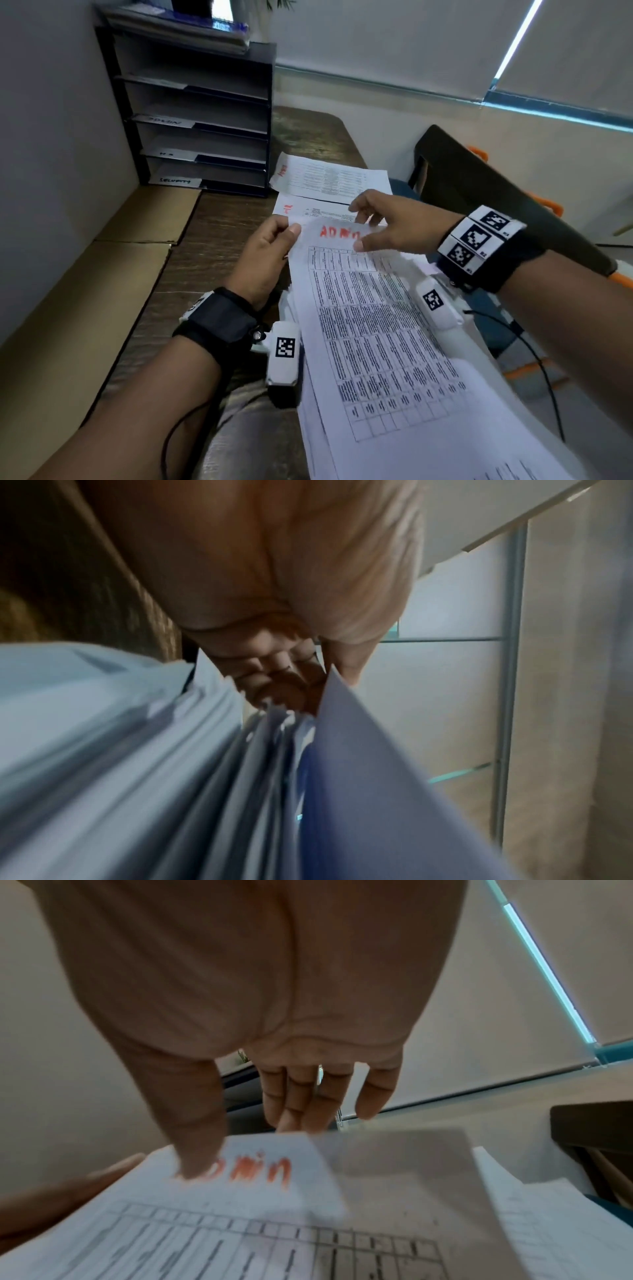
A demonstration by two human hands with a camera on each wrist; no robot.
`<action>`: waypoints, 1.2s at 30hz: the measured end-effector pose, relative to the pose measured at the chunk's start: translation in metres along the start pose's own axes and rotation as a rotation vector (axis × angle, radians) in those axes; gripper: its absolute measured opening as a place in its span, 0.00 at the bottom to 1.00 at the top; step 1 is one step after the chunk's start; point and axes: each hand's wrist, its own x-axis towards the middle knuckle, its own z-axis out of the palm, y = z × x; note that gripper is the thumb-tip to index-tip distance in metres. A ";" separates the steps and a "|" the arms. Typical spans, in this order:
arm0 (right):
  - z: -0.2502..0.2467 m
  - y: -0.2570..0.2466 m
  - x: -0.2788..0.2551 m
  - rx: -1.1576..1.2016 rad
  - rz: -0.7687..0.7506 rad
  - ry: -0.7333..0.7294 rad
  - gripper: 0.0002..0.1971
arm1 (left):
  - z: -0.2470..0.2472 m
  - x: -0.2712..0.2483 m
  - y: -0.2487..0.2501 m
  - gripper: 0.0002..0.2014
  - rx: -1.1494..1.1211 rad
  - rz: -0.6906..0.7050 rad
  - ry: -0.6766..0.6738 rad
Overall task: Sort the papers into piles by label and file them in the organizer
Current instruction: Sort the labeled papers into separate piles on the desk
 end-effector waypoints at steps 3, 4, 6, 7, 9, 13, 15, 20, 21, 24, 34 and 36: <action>-0.008 -0.002 0.012 -0.207 -0.039 0.040 0.07 | 0.004 -0.006 0.004 0.08 -0.030 -0.037 -0.026; -0.009 -0.004 0.015 -0.244 -0.072 0.079 0.03 | 0.003 -0.006 0.003 0.13 -0.018 -0.061 -0.059; -0.010 -0.009 0.021 -0.239 -0.142 0.200 0.04 | -0.001 -0.006 0.001 0.22 0.042 -0.089 -0.112; -0.011 -0.010 0.024 -0.215 -0.156 0.276 0.04 | -0.002 -0.005 0.000 0.24 0.081 -0.095 -0.114; -0.011 -0.008 0.029 -0.172 -0.111 0.402 0.13 | -0.005 -0.002 -0.001 0.22 0.125 -0.062 -0.045; -0.013 0.012 0.028 -0.121 0.165 0.451 0.38 | -0.009 0.002 0.004 0.16 0.079 0.045 0.162; -0.016 0.032 0.025 -0.043 0.302 0.403 0.42 | -0.011 0.005 0.008 0.16 -0.045 0.037 0.189; -0.013 0.082 0.026 0.093 0.635 0.195 0.49 | -0.009 0.005 0.010 0.14 -0.230 0.018 0.190; -0.010 0.092 0.027 0.176 0.665 0.197 0.48 | -0.009 0.005 0.010 0.14 -0.262 0.015 0.194; 0.001 0.111 0.029 0.775 0.664 0.163 0.29 | -0.011 0.007 0.012 0.13 -0.363 0.000 0.202; -0.033 0.156 0.054 0.227 0.600 0.419 0.12 | -0.004 0.001 -0.004 0.32 0.079 -0.068 -0.077; -0.043 0.180 0.066 0.151 0.614 0.422 0.12 | -0.001 -0.001 -0.003 0.30 0.129 -0.107 -0.115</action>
